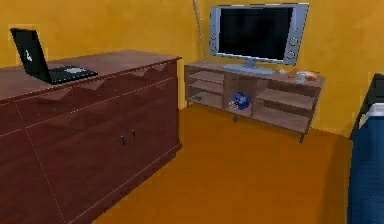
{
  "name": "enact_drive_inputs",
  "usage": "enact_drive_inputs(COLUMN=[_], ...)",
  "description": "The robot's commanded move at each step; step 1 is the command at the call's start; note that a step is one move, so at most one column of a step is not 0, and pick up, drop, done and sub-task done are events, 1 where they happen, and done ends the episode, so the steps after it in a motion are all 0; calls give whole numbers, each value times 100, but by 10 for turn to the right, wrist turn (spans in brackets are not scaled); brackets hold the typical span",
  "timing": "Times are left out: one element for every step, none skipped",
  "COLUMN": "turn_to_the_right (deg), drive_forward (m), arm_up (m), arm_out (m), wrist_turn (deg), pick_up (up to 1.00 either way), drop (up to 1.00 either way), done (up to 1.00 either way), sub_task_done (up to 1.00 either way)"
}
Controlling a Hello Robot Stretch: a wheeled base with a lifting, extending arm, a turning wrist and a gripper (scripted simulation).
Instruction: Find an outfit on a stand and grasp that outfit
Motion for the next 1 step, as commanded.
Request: enact_drive_inputs(turn_to_the_right=[0], drive_forward=[50], arm_up=[0], arm_out=[0], wrist_turn=[0], pick_up=[0], drop=[0], done=[0], sub_task_done=[0])
